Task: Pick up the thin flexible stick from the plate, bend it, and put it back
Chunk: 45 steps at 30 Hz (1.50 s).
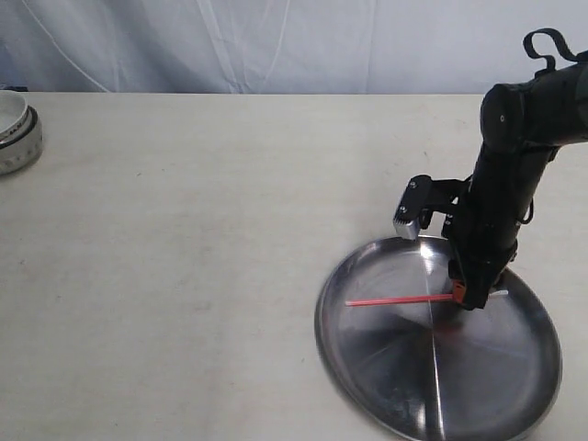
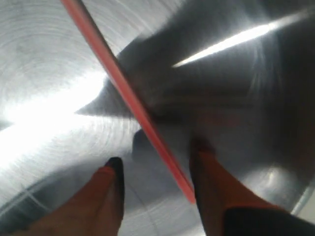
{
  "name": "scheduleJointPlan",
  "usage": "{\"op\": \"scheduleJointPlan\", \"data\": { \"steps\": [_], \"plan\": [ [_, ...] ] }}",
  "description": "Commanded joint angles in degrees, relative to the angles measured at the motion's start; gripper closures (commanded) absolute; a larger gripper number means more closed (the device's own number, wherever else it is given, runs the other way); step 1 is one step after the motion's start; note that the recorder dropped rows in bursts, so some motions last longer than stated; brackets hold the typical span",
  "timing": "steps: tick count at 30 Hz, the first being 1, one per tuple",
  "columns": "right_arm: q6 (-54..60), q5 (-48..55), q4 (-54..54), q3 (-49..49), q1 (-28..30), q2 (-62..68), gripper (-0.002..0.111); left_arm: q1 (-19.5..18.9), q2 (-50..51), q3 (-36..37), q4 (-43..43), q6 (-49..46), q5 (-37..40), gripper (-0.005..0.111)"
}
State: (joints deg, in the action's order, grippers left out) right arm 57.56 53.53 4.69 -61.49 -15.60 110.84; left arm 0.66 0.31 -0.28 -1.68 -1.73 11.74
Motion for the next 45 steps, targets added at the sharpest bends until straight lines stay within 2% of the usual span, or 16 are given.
{"op": "scheduleJointPlan", "data": {
  "steps": [1,13,15,21,31,45],
  "plan": [
    [0.42,-1.22,-1.01,0.75,0.19,0.91,0.064,0.28,-0.31,0.28,-0.38,0.06,-0.63,0.106],
    [-0.67,-2.45,-3.08,0.86,0.19,3.61,0.066,0.28,-0.31,0.28,-0.38,0.06,-0.63,0.106],
    [-0.67,-2.45,-3.08,0.86,0.19,3.61,0.072,0.28,-0.31,0.28,-0.38,0.06,-0.63,0.106],
    [-0.67,-1.66,-3.08,0.86,0.19,3.61,0.109,0.28,-0.31,0.28,-0.38,0.06,-0.63,0.106],
    [2.46,1.27,-4.03,0.86,0.19,2.79,0.109,0.28,-0.31,0.28,-0.38,0.06,-0.63,0.106],
    [3.37,2.96,2.33,0.86,0.19,-8.00,0.109,0.28,-0.31,0.28,-0.13,0.06,-0.63,0.106]
  ]
}}
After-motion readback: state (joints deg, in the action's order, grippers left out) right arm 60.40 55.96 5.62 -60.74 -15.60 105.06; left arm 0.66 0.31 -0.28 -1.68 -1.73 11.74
